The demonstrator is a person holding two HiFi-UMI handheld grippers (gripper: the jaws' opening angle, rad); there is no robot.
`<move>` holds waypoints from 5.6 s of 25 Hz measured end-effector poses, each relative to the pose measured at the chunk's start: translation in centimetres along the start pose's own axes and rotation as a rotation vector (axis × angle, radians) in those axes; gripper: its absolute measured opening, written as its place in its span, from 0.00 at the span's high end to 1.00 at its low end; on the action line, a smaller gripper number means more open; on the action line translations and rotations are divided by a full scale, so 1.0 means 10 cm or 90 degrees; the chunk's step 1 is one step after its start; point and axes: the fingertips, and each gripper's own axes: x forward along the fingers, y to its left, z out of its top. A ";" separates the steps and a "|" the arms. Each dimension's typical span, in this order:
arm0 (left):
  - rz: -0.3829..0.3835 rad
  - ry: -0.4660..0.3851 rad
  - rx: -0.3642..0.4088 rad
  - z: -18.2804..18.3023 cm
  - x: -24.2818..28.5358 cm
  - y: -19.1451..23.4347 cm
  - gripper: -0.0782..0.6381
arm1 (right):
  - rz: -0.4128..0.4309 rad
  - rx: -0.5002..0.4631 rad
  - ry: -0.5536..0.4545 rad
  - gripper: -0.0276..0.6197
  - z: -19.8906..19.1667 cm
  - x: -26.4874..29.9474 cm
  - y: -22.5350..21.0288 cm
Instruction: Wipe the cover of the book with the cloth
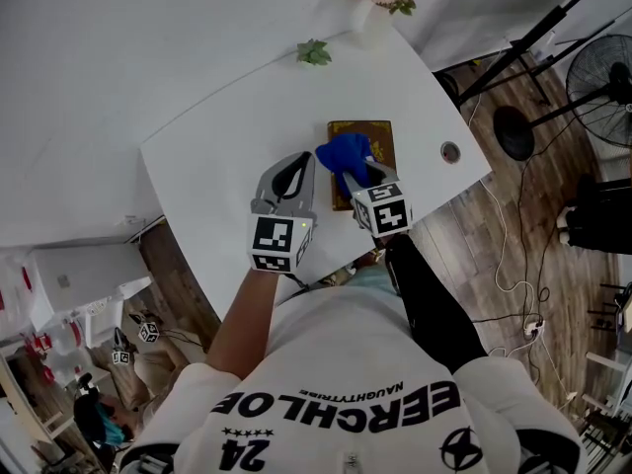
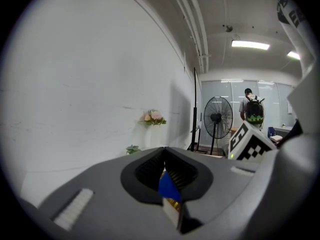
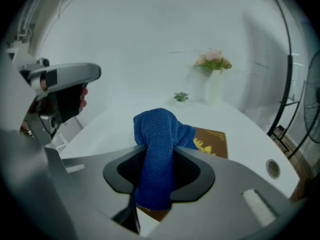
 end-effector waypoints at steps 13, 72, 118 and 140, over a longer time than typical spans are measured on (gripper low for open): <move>-0.015 0.005 0.014 0.00 -0.01 -0.06 0.81 | -0.088 0.032 0.058 0.76 -0.42 -0.09 -0.48; -0.034 0.010 0.009 -0.06 -0.06 -0.07 0.81 | 0.050 -0.067 0.057 0.76 -0.59 -0.15 0.47; -0.010 0.032 -0.010 -0.15 0.23 -0.03 0.81 | -0.166 0.037 0.010 0.76 -0.24 0.01 -1.18; 0.003 0.027 -0.006 -0.16 0.04 0.11 0.81 | 0.003 -0.053 0.000 0.76 -0.29 0.15 0.15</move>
